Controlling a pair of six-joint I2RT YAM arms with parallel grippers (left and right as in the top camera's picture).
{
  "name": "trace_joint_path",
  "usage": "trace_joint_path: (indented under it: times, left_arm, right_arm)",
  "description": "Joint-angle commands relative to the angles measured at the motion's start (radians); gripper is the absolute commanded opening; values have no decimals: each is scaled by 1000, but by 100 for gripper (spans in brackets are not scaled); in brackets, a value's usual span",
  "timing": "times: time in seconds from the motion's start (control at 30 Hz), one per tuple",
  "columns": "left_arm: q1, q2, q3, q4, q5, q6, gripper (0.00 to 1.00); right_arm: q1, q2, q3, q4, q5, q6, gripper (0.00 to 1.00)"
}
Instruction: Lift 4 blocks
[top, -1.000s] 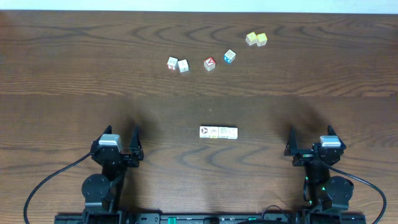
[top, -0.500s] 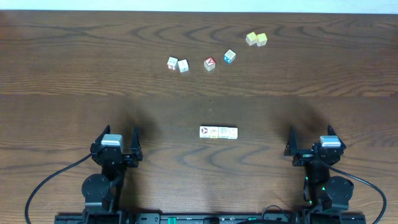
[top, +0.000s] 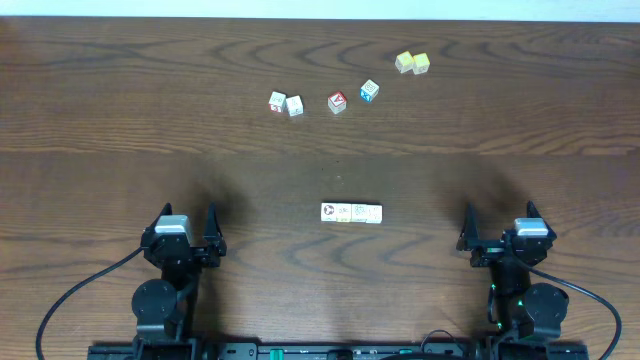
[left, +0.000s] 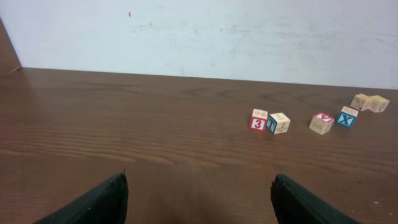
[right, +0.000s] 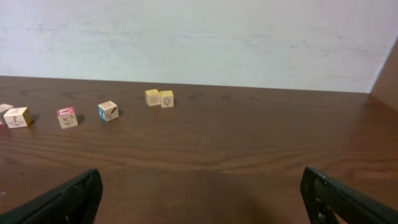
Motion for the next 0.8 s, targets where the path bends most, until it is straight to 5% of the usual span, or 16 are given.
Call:
trace_joint_path:
  times: [0.0,0.77]
  left_arm:
    - [5,-10,-27,-23,-13,-7,74]
    - [4,-8,-26,-22,-27,-5,74]
  right_arm:
    - [6,-6,-1,-4,-5,-8,99]
    - [6,-6,-1,-4,-5,-8,99]
